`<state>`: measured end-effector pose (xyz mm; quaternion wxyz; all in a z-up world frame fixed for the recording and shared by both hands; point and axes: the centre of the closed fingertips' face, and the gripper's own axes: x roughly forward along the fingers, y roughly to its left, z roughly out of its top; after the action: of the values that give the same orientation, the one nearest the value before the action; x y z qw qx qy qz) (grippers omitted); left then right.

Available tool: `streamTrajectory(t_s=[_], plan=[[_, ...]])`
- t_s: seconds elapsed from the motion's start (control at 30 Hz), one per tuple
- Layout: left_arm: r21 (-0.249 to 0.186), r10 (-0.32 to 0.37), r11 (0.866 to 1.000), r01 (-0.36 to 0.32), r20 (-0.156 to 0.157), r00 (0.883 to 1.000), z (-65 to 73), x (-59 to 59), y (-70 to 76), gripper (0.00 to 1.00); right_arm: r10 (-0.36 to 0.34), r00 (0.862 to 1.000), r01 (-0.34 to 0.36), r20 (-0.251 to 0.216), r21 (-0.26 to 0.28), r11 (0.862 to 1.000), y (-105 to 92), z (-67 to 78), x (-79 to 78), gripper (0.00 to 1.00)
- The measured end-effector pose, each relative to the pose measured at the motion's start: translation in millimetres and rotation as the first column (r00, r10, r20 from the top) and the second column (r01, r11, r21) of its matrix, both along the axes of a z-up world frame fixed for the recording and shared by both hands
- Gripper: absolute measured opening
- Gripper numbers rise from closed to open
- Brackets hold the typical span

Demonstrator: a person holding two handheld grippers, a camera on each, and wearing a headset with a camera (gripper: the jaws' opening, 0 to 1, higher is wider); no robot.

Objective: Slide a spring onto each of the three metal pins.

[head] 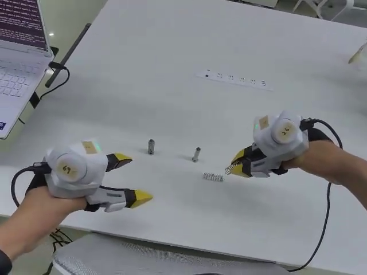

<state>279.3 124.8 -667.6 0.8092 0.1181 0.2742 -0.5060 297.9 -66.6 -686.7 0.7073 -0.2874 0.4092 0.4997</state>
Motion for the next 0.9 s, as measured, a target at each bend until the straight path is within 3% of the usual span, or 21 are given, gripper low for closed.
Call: streamTrajectory(t_s=[0.37,0.9], plan=[[0.008,0.025,1.0,-0.025,-0.003,1.0,2.6,-0.6,12.2,0.62,-0.005,1.0,0.005,-0.009,-0.027,1.0,1.0,-6.7,18.0,0.08],[-0.024,0.071,0.997,-0.071,-0.014,0.997,8.9,-0.8,20.4,0.66,0.019,1.0,-0.019,-0.004,-0.037,0.999,17.3,-9.9,40.5,0.08]])
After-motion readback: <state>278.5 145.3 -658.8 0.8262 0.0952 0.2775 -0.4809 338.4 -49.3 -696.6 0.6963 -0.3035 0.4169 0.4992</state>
